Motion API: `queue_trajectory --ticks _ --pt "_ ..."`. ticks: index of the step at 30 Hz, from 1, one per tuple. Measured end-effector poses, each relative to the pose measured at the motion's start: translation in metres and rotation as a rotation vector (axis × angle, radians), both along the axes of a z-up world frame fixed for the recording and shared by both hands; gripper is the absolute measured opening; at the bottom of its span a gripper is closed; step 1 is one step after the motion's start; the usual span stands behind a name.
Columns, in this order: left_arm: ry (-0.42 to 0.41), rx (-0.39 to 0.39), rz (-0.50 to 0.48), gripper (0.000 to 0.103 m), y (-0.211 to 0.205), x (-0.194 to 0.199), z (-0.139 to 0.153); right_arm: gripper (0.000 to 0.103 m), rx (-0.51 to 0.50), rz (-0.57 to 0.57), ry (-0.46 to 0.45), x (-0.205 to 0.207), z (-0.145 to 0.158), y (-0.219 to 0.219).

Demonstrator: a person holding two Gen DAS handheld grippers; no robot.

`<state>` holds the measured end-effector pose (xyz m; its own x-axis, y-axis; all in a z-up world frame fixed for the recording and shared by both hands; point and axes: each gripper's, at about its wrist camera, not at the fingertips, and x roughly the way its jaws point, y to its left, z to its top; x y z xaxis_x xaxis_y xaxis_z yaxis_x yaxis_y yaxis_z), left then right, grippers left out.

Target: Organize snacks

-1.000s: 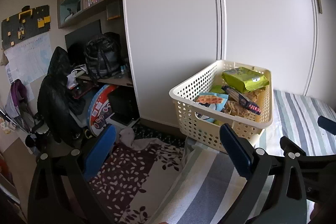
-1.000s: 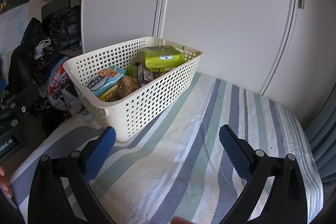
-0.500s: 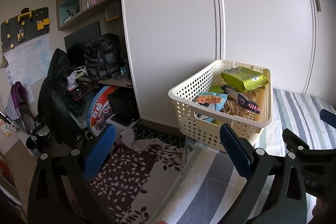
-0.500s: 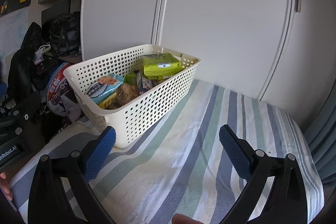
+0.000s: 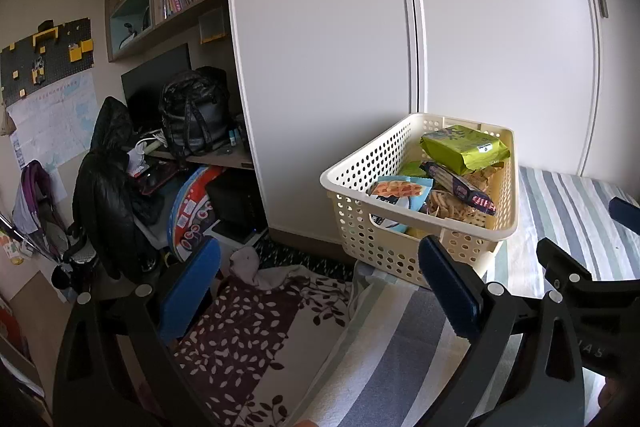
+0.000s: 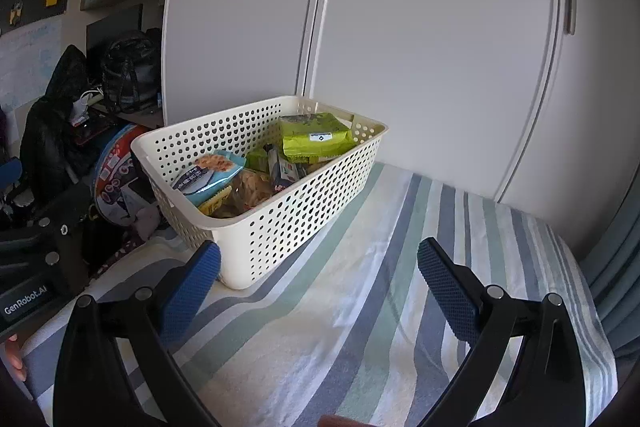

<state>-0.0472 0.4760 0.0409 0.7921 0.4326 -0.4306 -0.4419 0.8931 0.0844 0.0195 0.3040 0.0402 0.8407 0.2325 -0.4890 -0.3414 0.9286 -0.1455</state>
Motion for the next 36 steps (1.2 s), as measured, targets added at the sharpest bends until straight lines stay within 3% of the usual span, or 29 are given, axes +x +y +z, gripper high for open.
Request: queue_trajectory --ticks 36 --pt "0.000 0.018 -0.004 0.100 -0.0005 0.0026 0.0031 0.098 -0.017 -0.010 -0.028 -0.0052 0.0070 0.0068"
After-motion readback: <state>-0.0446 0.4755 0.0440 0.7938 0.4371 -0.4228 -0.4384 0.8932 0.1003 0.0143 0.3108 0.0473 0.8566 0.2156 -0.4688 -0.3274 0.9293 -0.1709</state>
